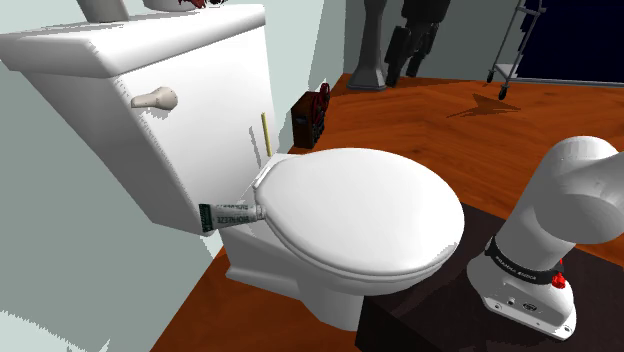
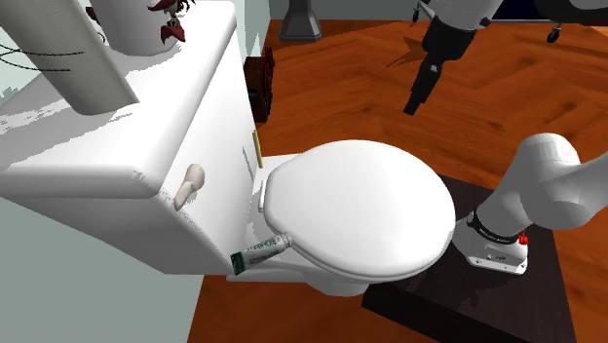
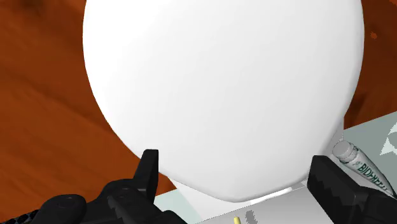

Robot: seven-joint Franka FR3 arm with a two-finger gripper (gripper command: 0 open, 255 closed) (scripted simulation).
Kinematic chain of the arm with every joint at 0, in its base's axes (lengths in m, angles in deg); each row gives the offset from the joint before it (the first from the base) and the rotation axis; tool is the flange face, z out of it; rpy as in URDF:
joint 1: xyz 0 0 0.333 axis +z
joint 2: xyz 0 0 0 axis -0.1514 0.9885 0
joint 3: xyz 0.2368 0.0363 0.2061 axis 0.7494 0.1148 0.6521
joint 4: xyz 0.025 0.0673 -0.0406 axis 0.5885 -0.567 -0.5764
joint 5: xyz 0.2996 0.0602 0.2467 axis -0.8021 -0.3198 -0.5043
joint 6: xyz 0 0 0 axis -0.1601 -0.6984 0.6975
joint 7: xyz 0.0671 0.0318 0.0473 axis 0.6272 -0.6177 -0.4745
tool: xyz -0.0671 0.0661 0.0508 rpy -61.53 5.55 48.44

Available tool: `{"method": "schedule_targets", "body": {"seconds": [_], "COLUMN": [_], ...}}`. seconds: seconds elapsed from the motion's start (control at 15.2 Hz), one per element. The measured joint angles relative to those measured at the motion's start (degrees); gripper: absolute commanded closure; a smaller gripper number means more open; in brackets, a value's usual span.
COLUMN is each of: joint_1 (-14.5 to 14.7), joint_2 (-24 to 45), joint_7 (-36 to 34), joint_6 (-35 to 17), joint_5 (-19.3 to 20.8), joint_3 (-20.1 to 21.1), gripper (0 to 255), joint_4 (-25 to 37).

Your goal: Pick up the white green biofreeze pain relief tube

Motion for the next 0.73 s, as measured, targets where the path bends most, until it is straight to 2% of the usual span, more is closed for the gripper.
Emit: {"method": "schedule_targets", "body": {"seconds": [0.2, 0.53, 0.73], "joint_1": [0.8, 3.5, 5.2], "joint_2": [1.8, 7.8, 12.8], "joint_7": [0.9, 5.0, 7.4], "joint_6": [-2.1, -10.6, -15.2], "joint_5": [-0.2, -0.8, -1.0], "joint_3": [0.5, 2.0, 3.1], "gripper": [0, 0, 0], "joint_4": [-0.1, -1.6, -0.4]}}
